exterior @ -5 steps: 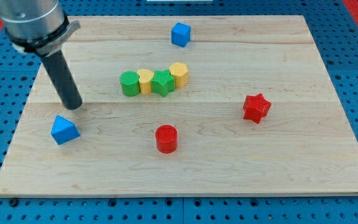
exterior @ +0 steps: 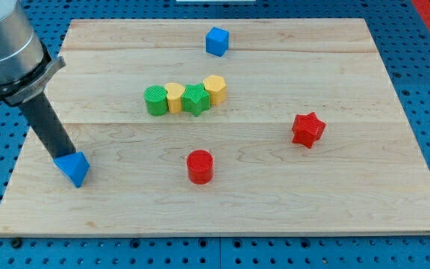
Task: Move the blue triangle to the bottom left of the red circle
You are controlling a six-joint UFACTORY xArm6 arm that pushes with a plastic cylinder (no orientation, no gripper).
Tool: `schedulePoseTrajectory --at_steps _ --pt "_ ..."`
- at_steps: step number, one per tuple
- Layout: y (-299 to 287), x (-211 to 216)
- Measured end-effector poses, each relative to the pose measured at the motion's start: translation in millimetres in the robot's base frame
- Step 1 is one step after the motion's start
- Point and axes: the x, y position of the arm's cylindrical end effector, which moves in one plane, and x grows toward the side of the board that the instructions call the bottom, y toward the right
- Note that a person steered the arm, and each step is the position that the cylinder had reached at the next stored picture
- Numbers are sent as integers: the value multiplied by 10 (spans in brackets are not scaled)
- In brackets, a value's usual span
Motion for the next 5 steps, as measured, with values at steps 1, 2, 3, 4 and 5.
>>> schedulePoseTrajectory --at_steps 1,2,3,4,5 --pt "-27 180" --pt "71 327" --pt "704 348" --pt "852 420" --pt "-104 461"
